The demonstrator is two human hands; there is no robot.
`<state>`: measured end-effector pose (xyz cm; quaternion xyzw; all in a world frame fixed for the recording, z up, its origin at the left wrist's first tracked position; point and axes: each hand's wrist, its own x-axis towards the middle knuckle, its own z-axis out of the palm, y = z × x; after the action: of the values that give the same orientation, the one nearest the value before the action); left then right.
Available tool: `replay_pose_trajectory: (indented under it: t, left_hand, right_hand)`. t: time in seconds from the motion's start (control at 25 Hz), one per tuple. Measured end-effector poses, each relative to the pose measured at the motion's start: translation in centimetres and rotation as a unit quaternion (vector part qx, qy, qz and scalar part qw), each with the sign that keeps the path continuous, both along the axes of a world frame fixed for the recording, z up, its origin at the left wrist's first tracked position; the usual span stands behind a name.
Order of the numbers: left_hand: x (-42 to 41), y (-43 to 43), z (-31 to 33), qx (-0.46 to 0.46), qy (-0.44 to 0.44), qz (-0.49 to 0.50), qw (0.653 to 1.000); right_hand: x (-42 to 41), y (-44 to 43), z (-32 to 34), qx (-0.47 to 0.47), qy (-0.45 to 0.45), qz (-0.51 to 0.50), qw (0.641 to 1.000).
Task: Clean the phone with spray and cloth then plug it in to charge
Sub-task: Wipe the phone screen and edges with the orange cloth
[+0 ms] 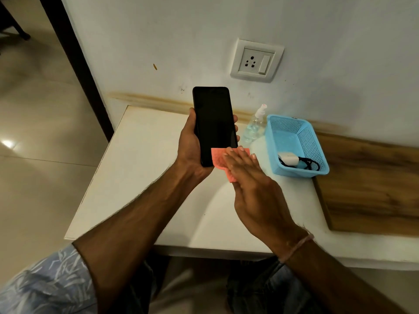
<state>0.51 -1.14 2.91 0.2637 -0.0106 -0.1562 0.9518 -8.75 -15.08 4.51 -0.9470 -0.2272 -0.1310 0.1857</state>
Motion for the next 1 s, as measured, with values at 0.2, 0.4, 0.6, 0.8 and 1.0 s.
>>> replay_pose_trajectory:
  t: [0.2,0.4,0.6,0.8,1.0]
  left_hand:
    - [-0.1,0.1,0.0,0.017,0.004,0.010,1.000]
    - [-0.1,-0.2,0.0,0.006,0.010,0.012,1.000]
    - [-0.3,-0.6,0.0,0.027,0.022,-0.005,0.999]
    - [-0.1,-0.2,0.0,0.013,0.006,0.006,1.000]
    - [0.0,-0.5,-0.3,0.024,0.003,0.001,1.000]
  right_hand:
    - [-0.7,0.6,-0.3,0.005,0.042,-0.031,0.999]
    - [-1.0,-0.5,-0.4,-0.011,0.016,0.000,1.000]
    - [2.1,0.5,0.2,0.015,0.008,-0.039,0.999]
    - [-0.6,-0.3,-1.1,-0.009,0.005,-0.010,1.000]
    - [2.0,-0.6,0.4,-0.024,-0.019,-0.029,0.999]
